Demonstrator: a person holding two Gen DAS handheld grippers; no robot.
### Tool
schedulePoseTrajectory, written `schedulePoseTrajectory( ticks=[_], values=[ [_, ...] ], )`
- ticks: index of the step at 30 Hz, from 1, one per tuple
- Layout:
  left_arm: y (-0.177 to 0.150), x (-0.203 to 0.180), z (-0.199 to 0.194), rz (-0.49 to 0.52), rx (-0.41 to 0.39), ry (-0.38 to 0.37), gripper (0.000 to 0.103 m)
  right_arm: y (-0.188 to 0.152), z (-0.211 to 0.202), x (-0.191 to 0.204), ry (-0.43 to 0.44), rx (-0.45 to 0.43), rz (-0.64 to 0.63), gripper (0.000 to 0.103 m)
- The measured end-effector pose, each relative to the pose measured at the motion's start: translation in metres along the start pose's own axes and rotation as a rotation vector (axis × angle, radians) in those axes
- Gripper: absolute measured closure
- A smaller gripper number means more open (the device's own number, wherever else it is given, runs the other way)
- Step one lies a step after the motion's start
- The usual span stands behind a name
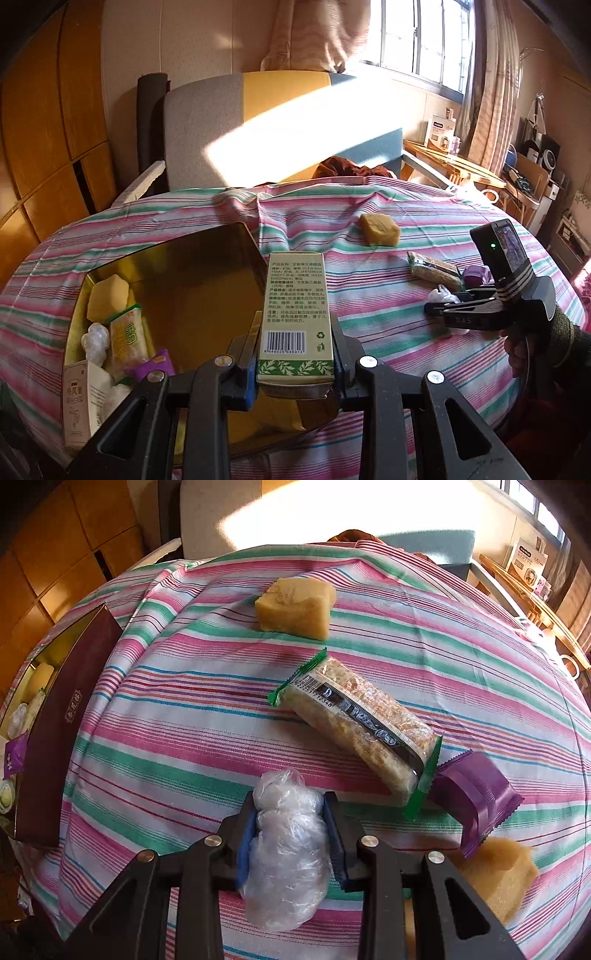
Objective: Organize objects
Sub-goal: 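Lower the green box into the gold tray and open the left tool while the right tool holds the bag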
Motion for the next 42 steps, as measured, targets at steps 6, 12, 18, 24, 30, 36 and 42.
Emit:
schedulePoseTrajectory(
  ticks=[6, 12, 18, 24, 30, 36, 42],
  values=[
    [-0.003, 0.042, -0.001, -0.083, 0.024, 0.023, 0.073, -0.003, -0.001, 0.004, -0.016, -0.014, -0.016, 0.069],
    [-0.002, 0.123, -0.003, -0.326, 0.071, 0.005, 0.073, -0.003, -0.001, 0.006, -0.043, -0.012, -0.042, 0.069],
    [0.006, 0.199, -0.004, -0.483, 0.076, 0.059, 0.073, -0.001, -0.001, 0.008, -0.061, -0.007, -0.068, 0.069],
    [0.023, 0.208, 0.023, -0.472, 0.108, 0.069, 0.073, -0.002, -0.002, 0.011, -0.073, -0.006, -0.083, 0.069],
    [0.041, 0.196, 0.080, -0.445, 0.194, 0.061, 0.073, -0.002, -0.002, 0.010, -0.070, -0.007, -0.085, 0.069],
    [0.046, 0.202, 0.134, -0.425, 0.265, 0.113, 0.073, -0.003, -0.002, 0.010, -0.071, -0.007, -0.084, 0.069],
    [0.045, 0.210, 0.160, -0.398, 0.303, 0.160, 0.058, -0.001, 0.000, 0.010, -0.070, -0.008, -0.085, 0.069]
  ],
)
Point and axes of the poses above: each gripper's, at about its wrist camera, not at the fingertips, and z roughly the way its jaws point, x to its left, y to its top, the point moved 6 cm from there along z, roughly the way its jaws point, and after that the axes turned 7 degrees about -z, right-handed, at the moved point
